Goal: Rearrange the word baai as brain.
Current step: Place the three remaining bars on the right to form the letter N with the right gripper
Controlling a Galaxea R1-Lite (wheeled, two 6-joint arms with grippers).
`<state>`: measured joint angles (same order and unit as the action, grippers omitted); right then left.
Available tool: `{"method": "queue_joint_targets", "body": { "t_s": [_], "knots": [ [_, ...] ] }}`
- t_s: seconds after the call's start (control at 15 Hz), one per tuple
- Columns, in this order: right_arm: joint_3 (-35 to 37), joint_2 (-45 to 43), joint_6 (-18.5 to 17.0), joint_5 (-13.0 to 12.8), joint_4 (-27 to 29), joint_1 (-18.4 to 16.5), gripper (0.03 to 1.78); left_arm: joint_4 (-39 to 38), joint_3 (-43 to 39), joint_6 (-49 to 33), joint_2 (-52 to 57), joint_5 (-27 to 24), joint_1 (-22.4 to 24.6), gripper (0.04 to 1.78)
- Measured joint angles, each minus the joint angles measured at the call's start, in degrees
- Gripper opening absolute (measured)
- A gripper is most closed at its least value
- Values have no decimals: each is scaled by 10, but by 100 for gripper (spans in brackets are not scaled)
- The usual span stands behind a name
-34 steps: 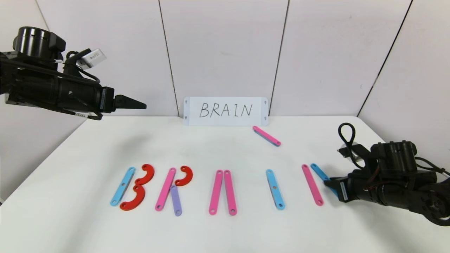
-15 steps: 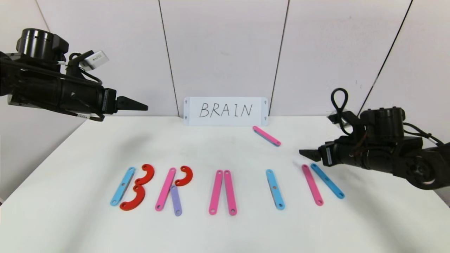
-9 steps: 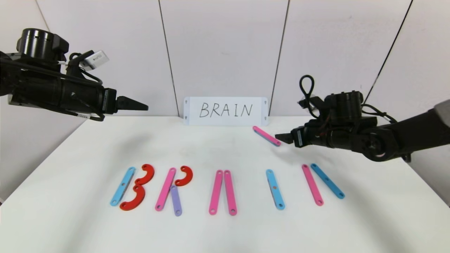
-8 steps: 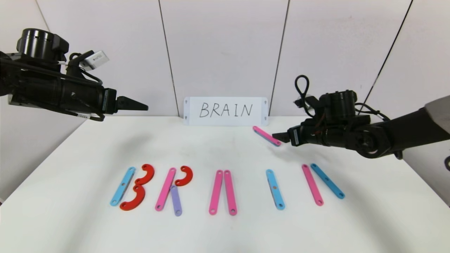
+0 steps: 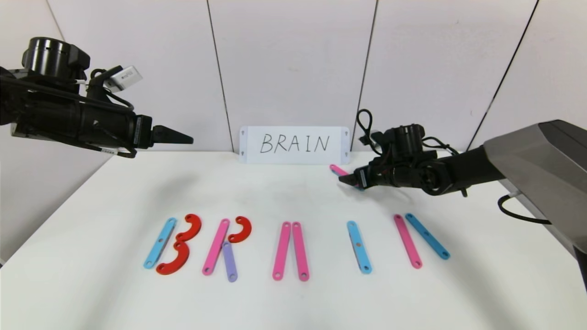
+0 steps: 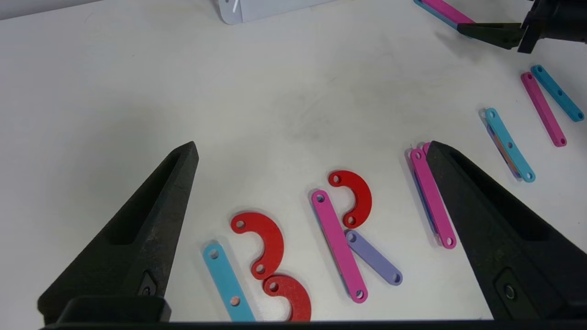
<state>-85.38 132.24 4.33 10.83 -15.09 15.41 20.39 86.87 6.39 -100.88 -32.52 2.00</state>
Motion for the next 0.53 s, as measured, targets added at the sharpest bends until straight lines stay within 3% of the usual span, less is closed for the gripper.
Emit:
{"method": "queue_joint_targets", "body": {
  "t_s": [0.2,0.4,0.53],
  "knots": [
    [-32,29,5,-24,6,8,173,0,0,0,-1,0,0,174],
    [-44,43,5,-26,21,11,171,0,0,0,-2,0,0,174],
    [-45,47,5,-26,21,13,158,0,0,0,-2,0,0,174]
  ]
}}
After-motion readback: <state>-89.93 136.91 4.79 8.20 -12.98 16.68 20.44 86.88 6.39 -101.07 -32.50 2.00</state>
